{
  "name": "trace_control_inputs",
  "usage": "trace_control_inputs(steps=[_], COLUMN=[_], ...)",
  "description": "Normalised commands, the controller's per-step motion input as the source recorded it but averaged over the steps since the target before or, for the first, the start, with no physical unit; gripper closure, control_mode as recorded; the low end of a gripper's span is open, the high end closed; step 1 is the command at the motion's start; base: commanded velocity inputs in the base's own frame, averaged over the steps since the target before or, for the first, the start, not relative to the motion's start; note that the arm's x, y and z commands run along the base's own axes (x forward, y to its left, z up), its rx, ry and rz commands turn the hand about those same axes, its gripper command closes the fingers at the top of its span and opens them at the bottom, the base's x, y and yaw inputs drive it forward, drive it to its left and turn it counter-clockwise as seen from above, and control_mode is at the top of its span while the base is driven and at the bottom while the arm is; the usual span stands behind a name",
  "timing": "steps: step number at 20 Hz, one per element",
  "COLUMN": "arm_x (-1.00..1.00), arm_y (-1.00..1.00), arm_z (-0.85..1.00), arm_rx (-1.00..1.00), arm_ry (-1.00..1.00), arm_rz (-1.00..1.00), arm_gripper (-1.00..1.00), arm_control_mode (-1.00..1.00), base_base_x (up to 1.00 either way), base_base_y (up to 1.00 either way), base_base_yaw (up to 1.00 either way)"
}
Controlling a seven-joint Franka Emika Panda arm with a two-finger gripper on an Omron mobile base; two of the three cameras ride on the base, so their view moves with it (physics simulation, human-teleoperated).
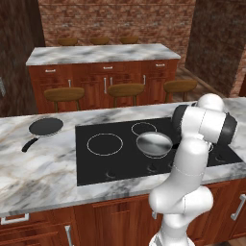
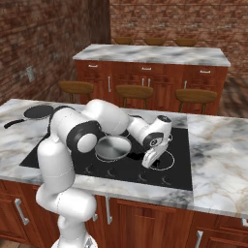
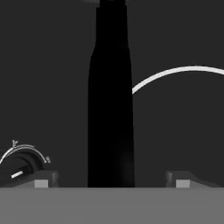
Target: Place both pans onto different burners. Then place the bell pepper and the shrimp on different pans.
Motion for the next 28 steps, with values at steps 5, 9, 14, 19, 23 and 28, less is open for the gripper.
trace_control_inputs(steps=[5, 9, 14, 19, 23, 28], arm_x=[-0.01, -0.07, -0.19, -0.32, -0.39, -0.37], arm_y=[0.38, 0.48, 0.63, 0.53, 0.38, 0.28], arm_z=[0.45, 0.57, 0.63, 0.5, 0.34, 0.23], arm_rx=[-0.01, -0.02, -0.03, -0.04, -0.02, 0.0], arm_ry=[-0.12, -0.11, -0.04, 0.0, 0.0, 0.0], arm_rz=[-0.1, -0.15, -0.25, -0.43, -0.51, -0.51], arm_gripper=[-1.0, -1.0, -1.0, -1.0, -1.0, -1.0], arm_control_mode=[-1.0, -1.0, -1.0, -1.0, -1.0, -1.0], base_base_x=[0.0, 0.0, 0.0, 0.0, 0.0, 0.0], base_base_y=[0.0, 0.0, 0.0, 0.0, 0.0, 0.0], base_base_yaw=[0.0, 0.0, 0.0, 0.0, 0.0, 0.0])
